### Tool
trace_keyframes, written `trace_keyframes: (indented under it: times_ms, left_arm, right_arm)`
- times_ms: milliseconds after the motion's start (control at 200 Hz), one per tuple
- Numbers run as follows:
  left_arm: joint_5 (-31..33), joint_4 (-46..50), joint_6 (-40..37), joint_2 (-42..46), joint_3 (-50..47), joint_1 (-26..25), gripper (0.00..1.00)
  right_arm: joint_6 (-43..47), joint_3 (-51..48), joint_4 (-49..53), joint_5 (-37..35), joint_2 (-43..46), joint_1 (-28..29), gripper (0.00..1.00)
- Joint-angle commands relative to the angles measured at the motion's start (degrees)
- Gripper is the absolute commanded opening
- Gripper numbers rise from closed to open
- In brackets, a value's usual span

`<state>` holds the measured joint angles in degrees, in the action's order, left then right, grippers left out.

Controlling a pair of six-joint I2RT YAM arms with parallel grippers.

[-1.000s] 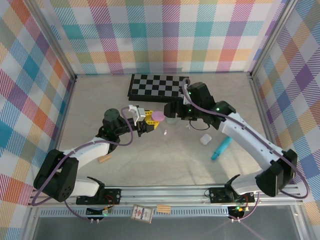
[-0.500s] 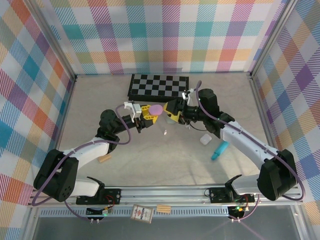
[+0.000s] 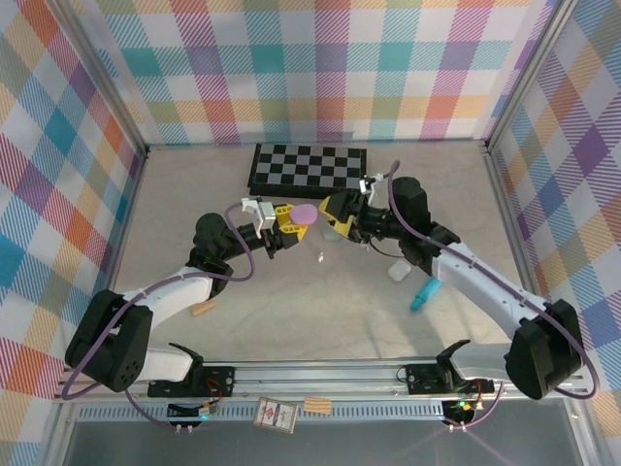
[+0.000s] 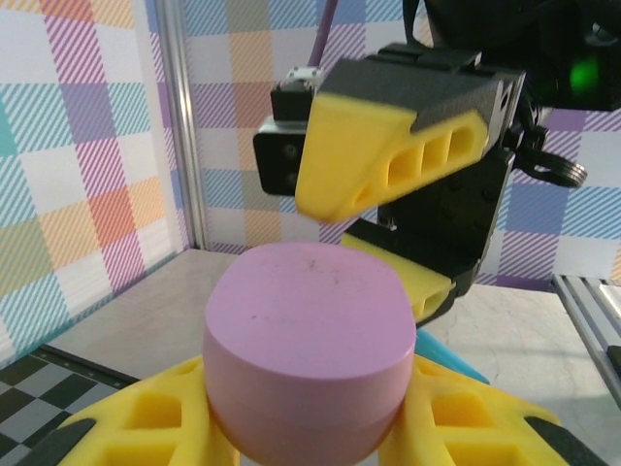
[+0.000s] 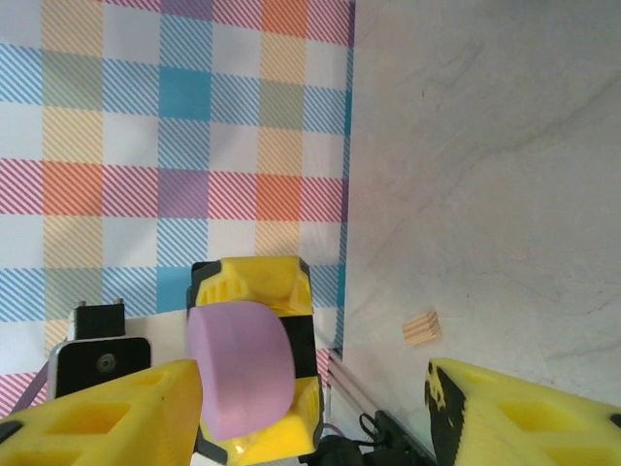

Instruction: Insert the wireless bluetooth earbuds into the charging case

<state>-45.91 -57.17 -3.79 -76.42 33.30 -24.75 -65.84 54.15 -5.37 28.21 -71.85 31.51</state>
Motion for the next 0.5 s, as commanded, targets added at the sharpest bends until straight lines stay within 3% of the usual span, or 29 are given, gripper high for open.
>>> trace_keyframes:
  times_ms: [0, 270, 385, 495]
  left_arm:
    - [-2.3, -1.6, 0.3, 0.1, 1.0, -0.4, 0.29]
    - [-2.7, -1.9, 0.9, 0.2, 1.1, -0.4, 0.28]
    - [-2.7, -1.8, 1.1, 0.4, 1.0, -0.4, 0.28]
    - [-2.7, -1.5, 0.9, 0.5, 0.9, -0.4, 0.29]
  right_arm:
    - [3.4, 0.1, -1.9, -1.6, 1.6, 0.2, 0.67]
    - [3.8, 4.8, -6.2, 7.7, -4.7, 2.8, 0.71]
    - [2.0, 4.9, -9.6, 9.3, -7.0, 4.0, 0.64]
    - [1.6, 4.5, -9.9, 8.3, -7.4, 4.3, 0.52]
